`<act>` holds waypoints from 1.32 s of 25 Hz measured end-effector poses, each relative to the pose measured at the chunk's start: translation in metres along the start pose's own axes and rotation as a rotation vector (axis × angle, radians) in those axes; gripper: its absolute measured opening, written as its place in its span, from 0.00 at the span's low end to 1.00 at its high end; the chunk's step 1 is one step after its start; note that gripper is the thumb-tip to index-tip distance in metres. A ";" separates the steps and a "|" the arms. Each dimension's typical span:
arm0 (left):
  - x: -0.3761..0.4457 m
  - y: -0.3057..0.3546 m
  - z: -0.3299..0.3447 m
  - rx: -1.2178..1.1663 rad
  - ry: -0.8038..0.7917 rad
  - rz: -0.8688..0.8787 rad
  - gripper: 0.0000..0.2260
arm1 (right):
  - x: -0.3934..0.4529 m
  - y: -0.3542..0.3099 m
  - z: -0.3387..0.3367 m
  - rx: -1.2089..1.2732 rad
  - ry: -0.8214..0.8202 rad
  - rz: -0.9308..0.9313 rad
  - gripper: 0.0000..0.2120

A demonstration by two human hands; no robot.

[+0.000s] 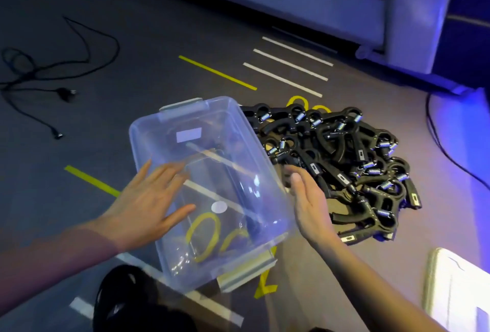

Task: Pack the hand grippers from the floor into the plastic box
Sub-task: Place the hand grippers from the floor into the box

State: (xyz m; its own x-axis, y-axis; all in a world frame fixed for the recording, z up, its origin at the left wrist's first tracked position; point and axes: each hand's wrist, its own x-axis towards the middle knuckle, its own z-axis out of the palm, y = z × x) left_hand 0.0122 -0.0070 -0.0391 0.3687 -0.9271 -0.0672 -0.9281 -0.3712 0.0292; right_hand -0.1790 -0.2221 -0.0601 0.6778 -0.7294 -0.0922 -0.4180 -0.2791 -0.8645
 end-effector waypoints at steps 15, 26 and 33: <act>0.024 0.007 0.030 -0.156 0.098 -0.248 0.30 | 0.086 0.091 -0.024 -0.924 -0.058 0.240 0.17; 0.025 0.008 0.032 -0.137 0.099 -0.258 0.24 | 0.098 0.077 -0.013 -0.935 0.049 0.228 0.17; 0.024 0.007 0.034 -0.158 0.130 -0.260 0.23 | 0.093 0.052 -0.021 -0.566 0.158 0.312 0.15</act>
State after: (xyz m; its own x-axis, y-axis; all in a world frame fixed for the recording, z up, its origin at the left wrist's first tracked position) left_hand 0.0132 -0.0302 -0.0741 0.6054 -0.7952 0.0349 -0.7861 -0.5904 0.1832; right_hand -0.1500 -0.3173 -0.1031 0.3950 -0.8998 -0.1855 -0.8624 -0.2935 -0.4125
